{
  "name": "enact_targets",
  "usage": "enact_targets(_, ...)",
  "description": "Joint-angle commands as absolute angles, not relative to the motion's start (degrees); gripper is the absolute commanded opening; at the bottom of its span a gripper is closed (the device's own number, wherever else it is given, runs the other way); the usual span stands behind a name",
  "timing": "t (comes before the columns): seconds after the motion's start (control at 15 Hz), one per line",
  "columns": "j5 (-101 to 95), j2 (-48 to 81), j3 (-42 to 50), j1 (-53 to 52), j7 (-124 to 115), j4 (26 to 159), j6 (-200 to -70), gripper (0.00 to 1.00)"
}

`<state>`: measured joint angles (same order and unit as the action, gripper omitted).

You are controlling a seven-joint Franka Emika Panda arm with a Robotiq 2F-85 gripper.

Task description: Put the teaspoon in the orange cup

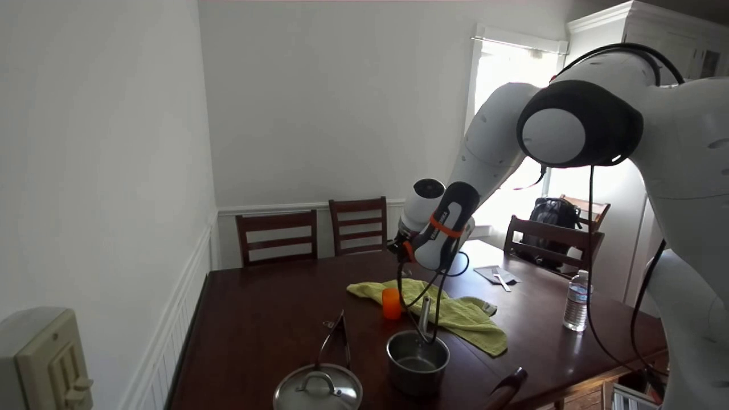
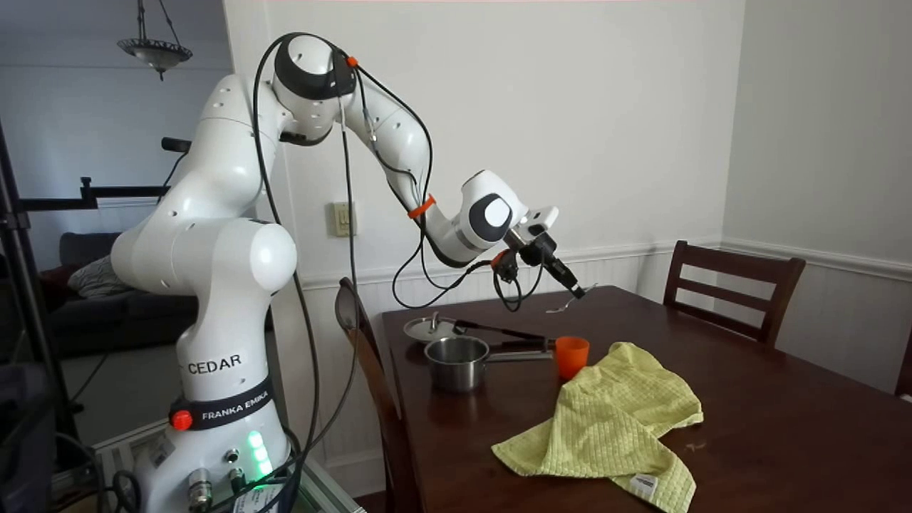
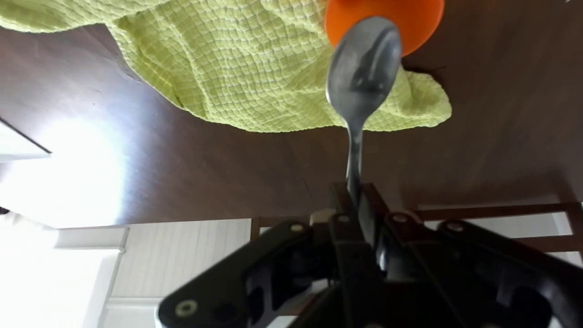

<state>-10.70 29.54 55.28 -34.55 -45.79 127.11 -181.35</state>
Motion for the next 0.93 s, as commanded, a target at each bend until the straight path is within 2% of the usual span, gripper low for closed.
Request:
enact_targets(0.0,-7.52,36.68,60.31,-39.39,-51.57,123.56,-178.09,0.02)
enact_targets(0.33,1.28,44.9,61.02,-41.57,-50.85,116.82,-173.23,0.02)
enact_targets(0.87,3.15,51.46,58.75,-38.63,-50.57,110.63,-167.12,0.02)
